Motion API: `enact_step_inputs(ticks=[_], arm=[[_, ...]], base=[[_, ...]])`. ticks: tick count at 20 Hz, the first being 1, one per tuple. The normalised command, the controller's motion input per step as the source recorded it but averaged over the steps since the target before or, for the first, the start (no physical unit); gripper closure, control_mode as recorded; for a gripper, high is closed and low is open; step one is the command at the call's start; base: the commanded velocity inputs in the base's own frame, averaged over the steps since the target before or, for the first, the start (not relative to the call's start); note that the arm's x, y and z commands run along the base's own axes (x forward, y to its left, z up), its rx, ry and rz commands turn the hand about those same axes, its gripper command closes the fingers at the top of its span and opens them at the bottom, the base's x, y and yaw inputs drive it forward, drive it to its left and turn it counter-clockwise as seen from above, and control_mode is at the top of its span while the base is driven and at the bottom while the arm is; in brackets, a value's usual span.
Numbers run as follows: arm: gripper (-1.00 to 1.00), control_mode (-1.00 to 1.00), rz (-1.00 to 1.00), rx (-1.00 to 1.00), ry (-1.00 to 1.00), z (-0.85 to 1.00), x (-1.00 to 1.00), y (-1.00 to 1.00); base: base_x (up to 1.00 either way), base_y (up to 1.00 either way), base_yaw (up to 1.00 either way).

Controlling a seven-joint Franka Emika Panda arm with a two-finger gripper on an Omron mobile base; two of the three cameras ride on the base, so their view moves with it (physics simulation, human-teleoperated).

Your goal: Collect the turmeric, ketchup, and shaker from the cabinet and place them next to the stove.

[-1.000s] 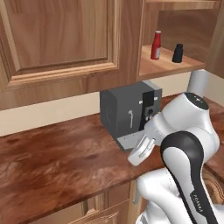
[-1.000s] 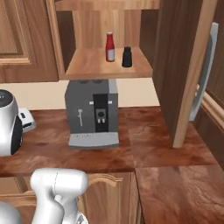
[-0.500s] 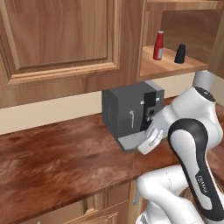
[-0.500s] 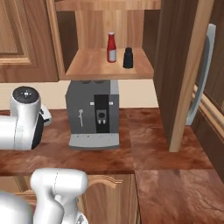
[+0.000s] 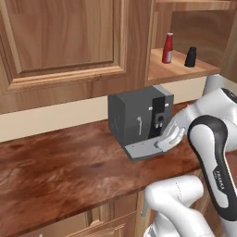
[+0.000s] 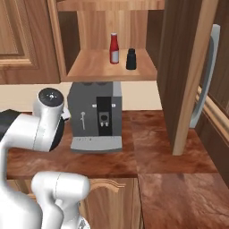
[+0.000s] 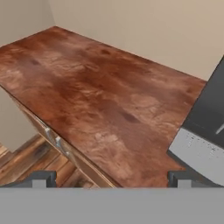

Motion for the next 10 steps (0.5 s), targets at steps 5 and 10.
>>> enact_step_inputs(ticks=[5, 10], arm=[[-1.00, -1.00, -0.18, 0.00, -0.08, 0.39, 0.12, -0.15], [-1.00, -1.00, -0.23, 0.01, -0.04, 0.47, 0.20, -0.50]], base=[[0.00, 0.00, 0.00], [0.00, 0.00, 0.00]])
